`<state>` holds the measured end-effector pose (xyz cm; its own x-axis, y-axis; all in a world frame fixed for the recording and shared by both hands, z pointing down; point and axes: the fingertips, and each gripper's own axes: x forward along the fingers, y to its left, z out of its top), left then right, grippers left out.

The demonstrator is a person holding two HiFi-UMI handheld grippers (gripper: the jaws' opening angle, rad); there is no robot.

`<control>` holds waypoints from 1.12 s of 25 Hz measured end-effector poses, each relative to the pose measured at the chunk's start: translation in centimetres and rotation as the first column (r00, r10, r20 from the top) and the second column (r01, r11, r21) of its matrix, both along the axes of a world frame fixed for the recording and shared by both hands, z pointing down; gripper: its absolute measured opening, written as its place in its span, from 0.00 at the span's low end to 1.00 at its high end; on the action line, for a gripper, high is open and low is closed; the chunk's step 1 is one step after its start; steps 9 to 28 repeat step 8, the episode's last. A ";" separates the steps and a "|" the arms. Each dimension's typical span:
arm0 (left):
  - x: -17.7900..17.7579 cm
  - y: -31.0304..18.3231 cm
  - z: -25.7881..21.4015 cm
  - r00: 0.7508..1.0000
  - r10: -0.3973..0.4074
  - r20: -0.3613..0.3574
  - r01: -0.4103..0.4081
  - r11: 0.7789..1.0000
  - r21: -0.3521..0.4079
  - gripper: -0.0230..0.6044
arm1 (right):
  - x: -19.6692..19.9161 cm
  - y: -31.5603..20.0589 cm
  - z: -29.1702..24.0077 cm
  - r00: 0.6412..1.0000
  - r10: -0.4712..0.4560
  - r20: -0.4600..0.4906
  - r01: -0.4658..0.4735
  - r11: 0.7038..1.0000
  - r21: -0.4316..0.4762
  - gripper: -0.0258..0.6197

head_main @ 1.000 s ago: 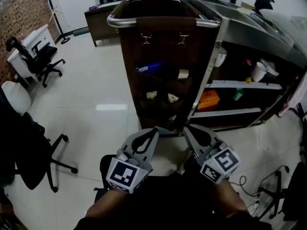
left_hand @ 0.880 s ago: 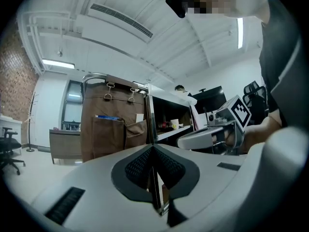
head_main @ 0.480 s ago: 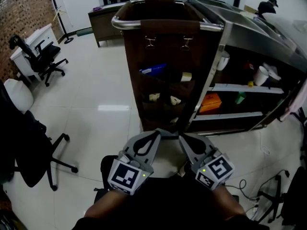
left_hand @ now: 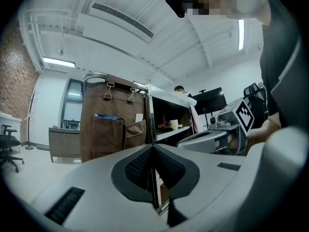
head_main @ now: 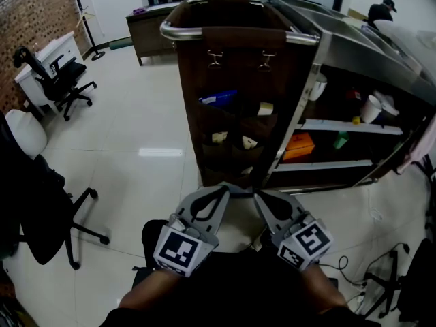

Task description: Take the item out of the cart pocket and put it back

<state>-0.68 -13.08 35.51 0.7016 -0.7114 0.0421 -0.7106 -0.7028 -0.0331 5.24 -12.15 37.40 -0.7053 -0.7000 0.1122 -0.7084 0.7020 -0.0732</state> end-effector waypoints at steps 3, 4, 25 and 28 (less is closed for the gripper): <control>0.0 0.0 0.0 1.000 0.000 0.000 0.000 1.000 -0.003 0.04 | -0.3 0.2 0.1 1.000 -0.004 0.005 0.004 1.000 -0.012 0.05; 0.1 0.0 0.1 1.000 0.000 0.001 0.000 1.000 -0.004 0.04 | -0.4 0.3 0.1 1.000 -0.006 0.005 0.007 1.000 -0.018 0.05; 0.1 0.1 0.1 1.000 0.000 0.004 0.000 1.000 -0.004 0.04 | -0.6 0.5 0.3 1.000 -0.020 0.000 0.020 1.000 -0.015 0.05; 0.1 0.1 0.1 1.000 0.000 0.004 0.000 1.000 -0.004 0.04 | -0.6 0.5 0.3 1.000 -0.020 0.000 0.020 1.000 -0.015 0.05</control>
